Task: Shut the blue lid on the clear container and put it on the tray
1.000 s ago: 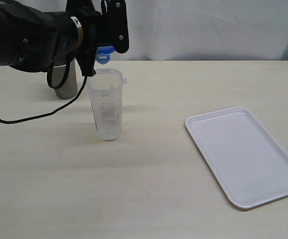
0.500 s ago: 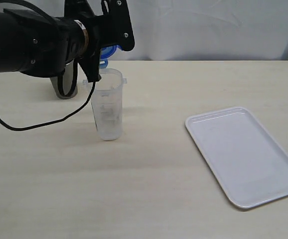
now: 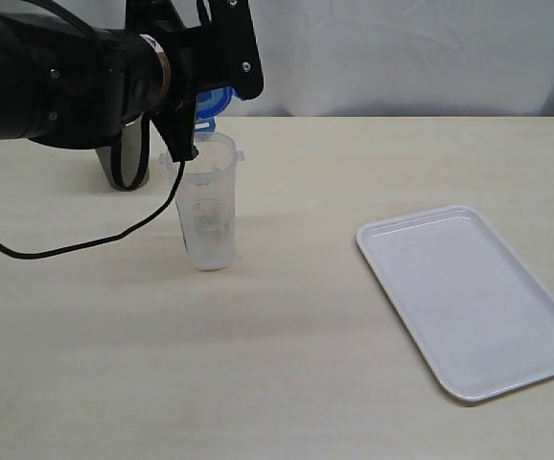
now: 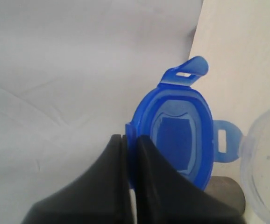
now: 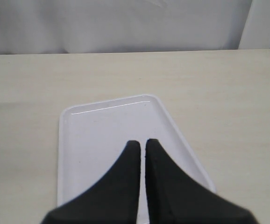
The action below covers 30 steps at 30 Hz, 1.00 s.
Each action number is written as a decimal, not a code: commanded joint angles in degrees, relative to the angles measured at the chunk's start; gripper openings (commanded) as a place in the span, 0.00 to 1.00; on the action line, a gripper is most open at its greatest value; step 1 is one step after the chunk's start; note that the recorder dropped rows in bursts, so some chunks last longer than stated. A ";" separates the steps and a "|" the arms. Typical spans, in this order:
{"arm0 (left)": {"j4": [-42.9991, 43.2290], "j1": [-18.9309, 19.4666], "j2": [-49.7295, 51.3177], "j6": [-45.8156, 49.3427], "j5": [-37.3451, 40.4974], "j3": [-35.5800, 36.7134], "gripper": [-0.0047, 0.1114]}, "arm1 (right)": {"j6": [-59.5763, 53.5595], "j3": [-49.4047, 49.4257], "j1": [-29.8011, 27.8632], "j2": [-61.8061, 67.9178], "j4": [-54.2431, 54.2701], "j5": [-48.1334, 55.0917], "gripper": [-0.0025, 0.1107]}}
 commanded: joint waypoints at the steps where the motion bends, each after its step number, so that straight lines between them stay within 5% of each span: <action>1: 0.77 0.04 -0.39 -0.40 -1.09 0.23 0.04 | 0.00 0.11 -0.03 -0.24 0.26 -0.17 0.06; 30: -4.17 -3.44 -0.39 4.42 3.97 0.23 0.04 | 0.00 0.11 -0.03 -0.24 0.26 -0.17 0.06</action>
